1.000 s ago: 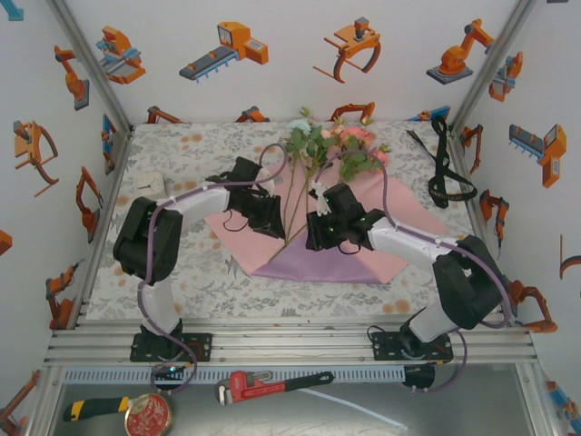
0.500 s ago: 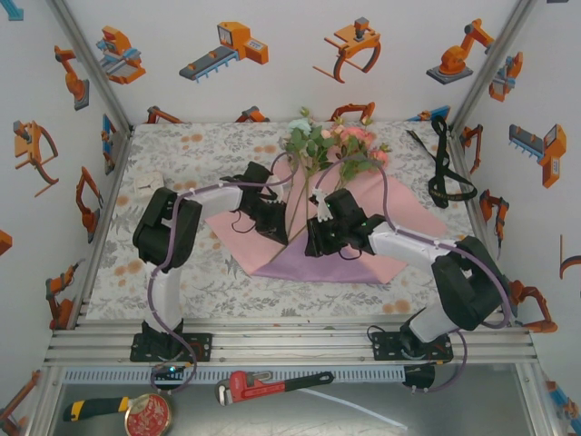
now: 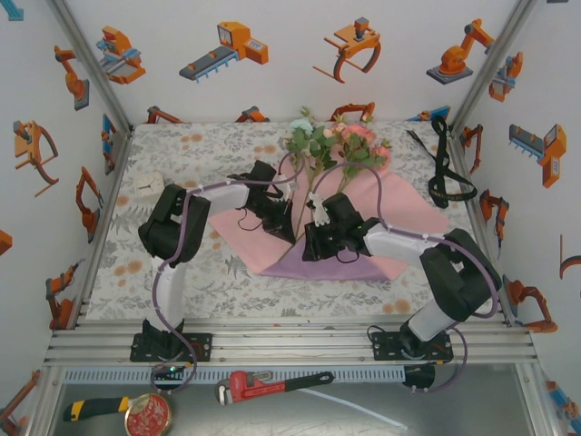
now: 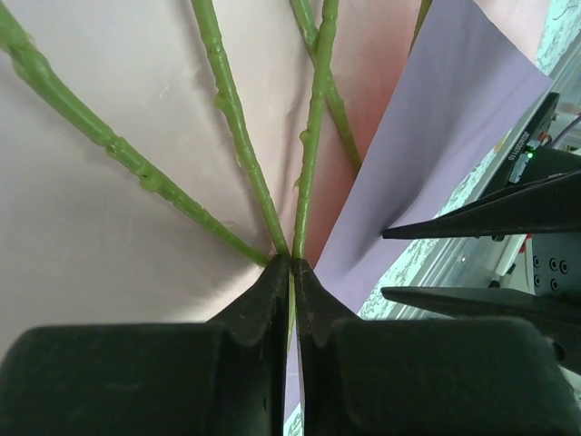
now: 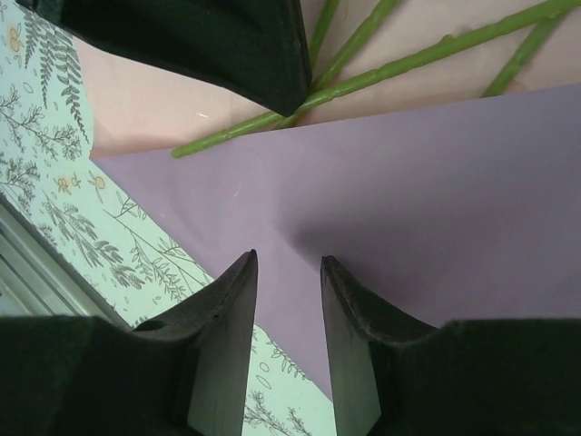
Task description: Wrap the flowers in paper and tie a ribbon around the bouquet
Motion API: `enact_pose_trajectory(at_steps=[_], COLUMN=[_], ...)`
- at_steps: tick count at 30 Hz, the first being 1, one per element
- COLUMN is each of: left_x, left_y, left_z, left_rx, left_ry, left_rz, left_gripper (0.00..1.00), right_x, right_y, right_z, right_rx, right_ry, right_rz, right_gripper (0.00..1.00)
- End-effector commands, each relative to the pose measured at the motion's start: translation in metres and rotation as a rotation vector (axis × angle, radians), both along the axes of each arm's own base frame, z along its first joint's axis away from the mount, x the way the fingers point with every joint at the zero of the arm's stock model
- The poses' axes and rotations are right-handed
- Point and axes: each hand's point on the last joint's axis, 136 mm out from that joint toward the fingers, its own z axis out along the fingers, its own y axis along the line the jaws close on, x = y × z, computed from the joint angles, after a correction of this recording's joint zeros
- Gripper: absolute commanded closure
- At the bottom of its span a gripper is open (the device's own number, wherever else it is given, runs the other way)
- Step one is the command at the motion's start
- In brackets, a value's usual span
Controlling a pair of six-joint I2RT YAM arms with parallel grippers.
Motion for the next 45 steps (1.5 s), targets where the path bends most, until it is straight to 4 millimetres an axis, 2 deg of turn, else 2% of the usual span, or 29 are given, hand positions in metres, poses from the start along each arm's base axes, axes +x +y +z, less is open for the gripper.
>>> enact_pose_trajectory(at_steps=[1, 3, 5, 8, 11, 14, 16, 18, 21, 22, 24, 26, 34, 39, 42, 45], left_x=[0.013, 0.019, 0.021, 0.033, 0.064, 0.101, 0.118, 0.128, 0.127, 0.125, 0.123, 0.126, 0.125, 0.107, 0.099, 0.092], left_y=[0.014, 0.017, 0.014, 0.009, 0.030, 0.081, 0.126, 0.187, 0.266, 0.284, 0.304, 0.307, 0.271, 0.246, 0.226, 0.197], left_z=[-0.027, -0.026, -0.016, 0.026, 0.077, 0.109, 0.115, 0.107, 0.086, 0.079, 0.067, 0.056, 0.010, -0.016, -0.018, -0.001], left_rx=[0.129, 0.153, 0.117, 0.017, -0.063, -0.096, -0.064, 0.081, 0.346, 0.411, 0.488, 0.486, 0.398, 0.364, 0.263, 0.118], left_ry=[-0.088, -0.124, -0.130, -0.168, -0.221, -0.256, -0.282, -0.294, -0.272, -0.258, -0.243, -0.230, -0.140, -0.076, -0.027, -0.001], left_rz=[0.013, 0.023, 0.027, 0.094, 0.277, 0.518, 0.686, 0.866, 1.049, 1.085, 1.117, 1.109, 0.980, 0.871, 0.839, 0.789], left_gripper=[0.85, 0.82, 0.79, 0.68, 0.62, 0.57, 0.56, 0.56, 0.56, 0.56, 0.54, 0.50, 0.33, 0.28, 0.29, 0.31], right_x=[0.004, 0.008, 0.012, 0.015, 0.016, 0.020, 0.023, 0.026, 0.030, 0.032, 0.033, 0.034, 0.034, 0.035, 0.037, 0.039], right_y=[0.005, 0.002, -0.001, 0.000, 0.002, 0.004, 0.006, 0.009, 0.011, 0.012, 0.013, 0.013, 0.012, 0.012, 0.012, 0.011], right_z=[0.023, 0.034, 0.038, 0.036, 0.032, 0.031, 0.029, 0.027, 0.023, 0.024, 0.023, 0.022, 0.017, 0.011, 0.007, -0.006], right_rx=[0.057, 0.075, 0.076, 0.081, 0.082, 0.078, 0.074, 0.068, 0.057, 0.057, 0.055, 0.051, 0.036, 0.028, 0.025, 0.009], right_ry=[-0.059, -0.090, -0.101, -0.086, -0.071, -0.071, -0.063, -0.054, -0.045, -0.047, -0.043, -0.042, -0.031, -0.024, -0.025, -0.019], right_rz=[0.015, -0.003, -0.022, -0.040, -0.047, -0.049, -0.048, -0.048, -0.050, -0.049, -0.048, -0.048, -0.054, -0.060, -0.063, -0.070], right_gripper=[0.63, 0.63, 0.62, 0.62, 0.63, 0.63, 0.63, 0.63, 0.63, 0.63, 0.62, 0.62, 0.60, 0.60, 0.59, 0.58])
